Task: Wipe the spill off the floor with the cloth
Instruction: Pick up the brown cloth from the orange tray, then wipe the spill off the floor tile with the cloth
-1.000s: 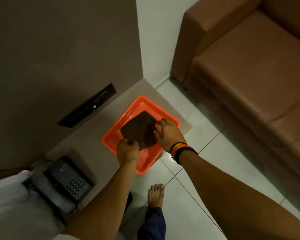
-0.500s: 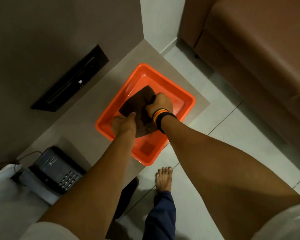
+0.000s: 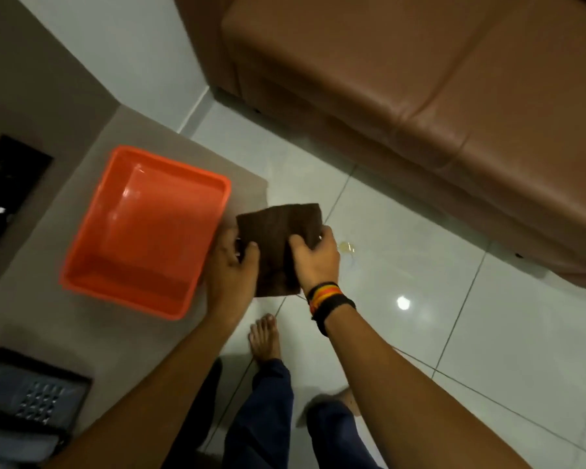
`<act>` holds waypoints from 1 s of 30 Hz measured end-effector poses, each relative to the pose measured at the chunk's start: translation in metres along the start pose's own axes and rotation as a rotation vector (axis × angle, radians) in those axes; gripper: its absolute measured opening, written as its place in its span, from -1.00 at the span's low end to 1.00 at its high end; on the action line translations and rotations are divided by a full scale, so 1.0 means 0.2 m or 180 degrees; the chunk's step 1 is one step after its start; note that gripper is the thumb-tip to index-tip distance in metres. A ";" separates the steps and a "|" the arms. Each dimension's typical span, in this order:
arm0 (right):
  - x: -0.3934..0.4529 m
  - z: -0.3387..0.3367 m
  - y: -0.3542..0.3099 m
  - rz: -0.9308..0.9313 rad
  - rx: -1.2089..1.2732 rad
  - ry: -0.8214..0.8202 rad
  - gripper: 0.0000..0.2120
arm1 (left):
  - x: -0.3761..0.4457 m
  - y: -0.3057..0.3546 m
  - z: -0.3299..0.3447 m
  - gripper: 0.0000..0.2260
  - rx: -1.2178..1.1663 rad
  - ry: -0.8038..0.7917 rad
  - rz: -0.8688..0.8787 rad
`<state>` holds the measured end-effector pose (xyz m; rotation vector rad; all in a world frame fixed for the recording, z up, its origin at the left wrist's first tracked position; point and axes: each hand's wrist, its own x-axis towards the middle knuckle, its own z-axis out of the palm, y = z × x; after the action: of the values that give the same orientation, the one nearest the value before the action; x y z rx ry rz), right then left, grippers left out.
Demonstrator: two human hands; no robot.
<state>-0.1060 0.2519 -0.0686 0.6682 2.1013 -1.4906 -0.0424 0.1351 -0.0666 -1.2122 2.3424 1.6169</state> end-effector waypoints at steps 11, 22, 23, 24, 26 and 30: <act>0.50 -0.77 1.50 0.0961 -0.0762 0.0103 -0.66 | -0.28 -1.00 1.30 -0.74 0.0593 -0.1528 -0.1042; 1.02 -0.56 2.52 -0.0437 -0.2691 0.0374 -0.19 | 0.57 -1.73 1.62 -0.25 0.2737 -0.0819 0.0943; 1.08 -0.50 2.54 -0.0448 -0.2792 0.0405 -0.18 | 0.68 -1.74 1.63 -0.16 0.2894 -0.0837 0.0925; 1.15 -0.45 2.56 -0.0388 -0.2918 0.0482 -0.18 | 0.79 -1.74 1.66 -0.08 0.2982 -0.0858 0.0844; 1.24 -0.33 2.55 -0.0189 -0.3096 0.0768 -0.20 | 0.92 -1.70 1.74 0.05 0.2930 -0.0863 0.0582; 1.20 -0.16 2.56 -0.0951 -0.3374 0.0474 -0.25 | 0.97 -1.64 1.82 0.10 0.2806 -0.0774 0.0288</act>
<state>0.0303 0.4576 -0.5789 0.0482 2.7398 -0.2603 -0.1095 0.2716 -0.5709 -0.6699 2.4860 0.5253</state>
